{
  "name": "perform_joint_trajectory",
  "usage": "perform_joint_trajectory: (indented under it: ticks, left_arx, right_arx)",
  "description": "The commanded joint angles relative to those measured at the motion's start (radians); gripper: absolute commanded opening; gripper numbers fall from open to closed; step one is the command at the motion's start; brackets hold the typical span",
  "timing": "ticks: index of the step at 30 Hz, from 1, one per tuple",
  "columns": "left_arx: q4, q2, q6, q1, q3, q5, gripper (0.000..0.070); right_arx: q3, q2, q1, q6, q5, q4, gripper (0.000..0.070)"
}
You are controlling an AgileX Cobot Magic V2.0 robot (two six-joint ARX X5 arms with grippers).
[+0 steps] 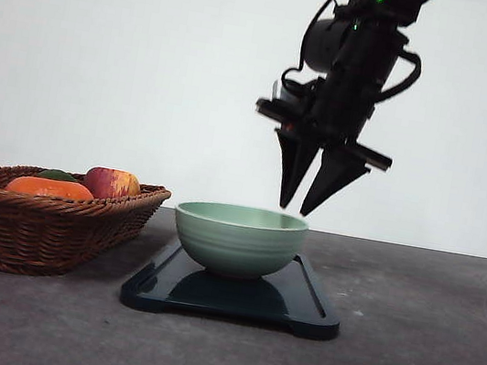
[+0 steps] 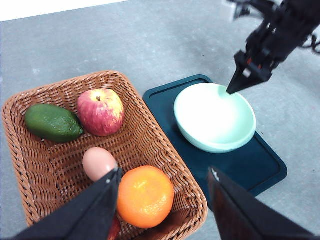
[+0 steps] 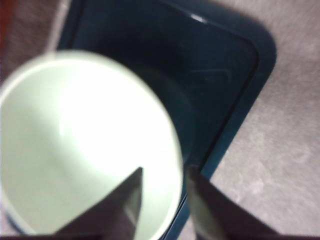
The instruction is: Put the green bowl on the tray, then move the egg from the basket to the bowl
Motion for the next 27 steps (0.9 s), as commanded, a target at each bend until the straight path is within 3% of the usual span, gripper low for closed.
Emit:
perform_joint_trajectory:
  ticks: [1, 6, 11, 21, 27]
  left_arx:
    - [0.011, 0.006, -0.004, -0.003, 0.022, 0.007, 0.0351]
    - [0.011, 0.006, -0.003, -0.003, 0.022, 0.007, 0.0351]
    - [0.002, 0.006, -0.006, -0.003, 0.022, 0.007, 0.0351]
    - [-0.011, 0.006, -0.029, -0.003, 0.022, 0.007, 0.0351]
    - [-0.012, 0.006, -0.057, -0.003, 0.022, 0.007, 0.0351]
  right_arx:
    - [0.056, 0.025, 0.008, -0.001, 0.000, -0.038, 0.0211]
    - [0.080, -0.037, 0.009, -0.016, 0.018, -0.078, 0.0210]
    - [0.000, -0.163, 0.009, -0.016, 0.137, -0.011, 0.0210]
    - [-0.636, -0.616, 0.011, -0.019, 0.127, 0.434, 0.0210]
    - [-0.934, -0.880, 0.010, -0.062, 0.137, 0.582, 0.0210]
